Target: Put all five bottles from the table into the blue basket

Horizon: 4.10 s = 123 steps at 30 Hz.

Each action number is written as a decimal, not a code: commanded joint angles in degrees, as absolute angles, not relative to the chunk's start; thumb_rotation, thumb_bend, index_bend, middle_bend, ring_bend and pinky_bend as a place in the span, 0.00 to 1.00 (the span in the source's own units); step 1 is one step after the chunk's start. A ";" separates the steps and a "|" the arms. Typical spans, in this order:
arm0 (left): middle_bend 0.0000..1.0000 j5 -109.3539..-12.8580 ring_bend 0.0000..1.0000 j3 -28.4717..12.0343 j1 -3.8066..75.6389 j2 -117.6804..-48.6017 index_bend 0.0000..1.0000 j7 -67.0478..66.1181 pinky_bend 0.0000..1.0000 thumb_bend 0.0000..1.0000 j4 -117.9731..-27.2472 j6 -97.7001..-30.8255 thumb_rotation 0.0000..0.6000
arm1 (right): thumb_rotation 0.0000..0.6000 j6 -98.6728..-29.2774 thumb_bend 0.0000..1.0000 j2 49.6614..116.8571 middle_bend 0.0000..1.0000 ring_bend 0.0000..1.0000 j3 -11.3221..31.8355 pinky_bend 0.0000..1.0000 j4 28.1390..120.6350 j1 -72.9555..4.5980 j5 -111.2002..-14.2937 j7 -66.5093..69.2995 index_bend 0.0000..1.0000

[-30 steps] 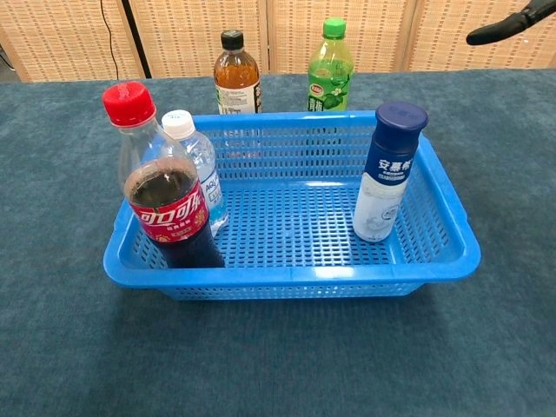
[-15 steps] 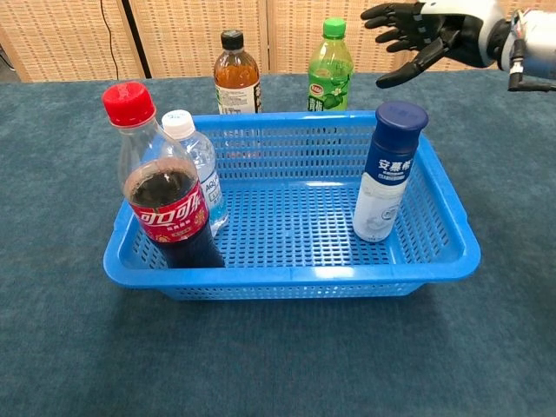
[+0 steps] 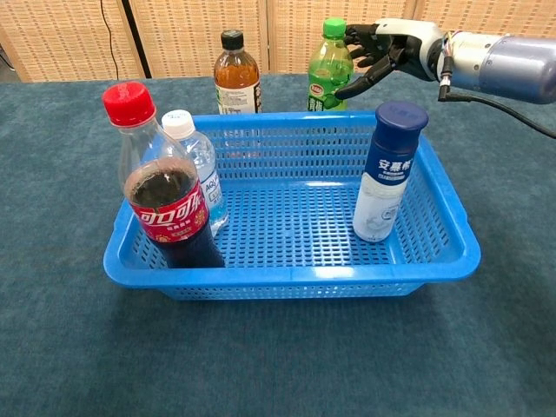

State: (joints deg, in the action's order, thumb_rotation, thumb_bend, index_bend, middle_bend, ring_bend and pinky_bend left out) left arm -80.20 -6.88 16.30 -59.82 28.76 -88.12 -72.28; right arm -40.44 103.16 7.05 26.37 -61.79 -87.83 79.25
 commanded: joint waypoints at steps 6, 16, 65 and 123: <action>0.00 -79.88 0.00 -7.00 16.48 -60.02 0.00 28.40 0.00 0.37 -88.07 -71.65 1.00 | 1.00 -38.23 0.00 107.24 0.33 0.23 8.18 0.19 22.18 -63.78 -85.77 81.90 0.24; 0.00 -80.08 0.00 -7.11 16.33 -59.88 0.00 29.13 0.00 0.37 -87.90 -71.75 1.00 | 1.00 -37.99 0.32 109.00 0.62 0.54 9.06 0.57 20.28 -64.28 -84.43 83.60 0.58; 0.00 -82.29 0.00 -6.22 16.62 -59.72 0.00 28.98 0.00 0.37 -88.90 -71.93 1.00 | 1.00 -63.16 0.32 84.34 0.57 0.50 0.99 0.57 56.12 -54.07 -97.83 73.98 0.53; 0.00 -82.64 0.00 -12.07 44.73 -74.77 0.00 48.60 0.00 0.19 -67.45 -46.17 1.00 | 1.00 -85.69 0.00 67.59 0.00 0.00 0.73 0.00 78.27 -20.91 -87.02 26.51 0.00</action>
State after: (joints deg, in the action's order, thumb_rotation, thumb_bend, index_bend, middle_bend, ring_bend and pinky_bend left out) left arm -83.45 -11.66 43.81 -73.86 49.35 -68.22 -47.16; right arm -85.78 67.57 0.65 78.36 -20.96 -86.94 26.41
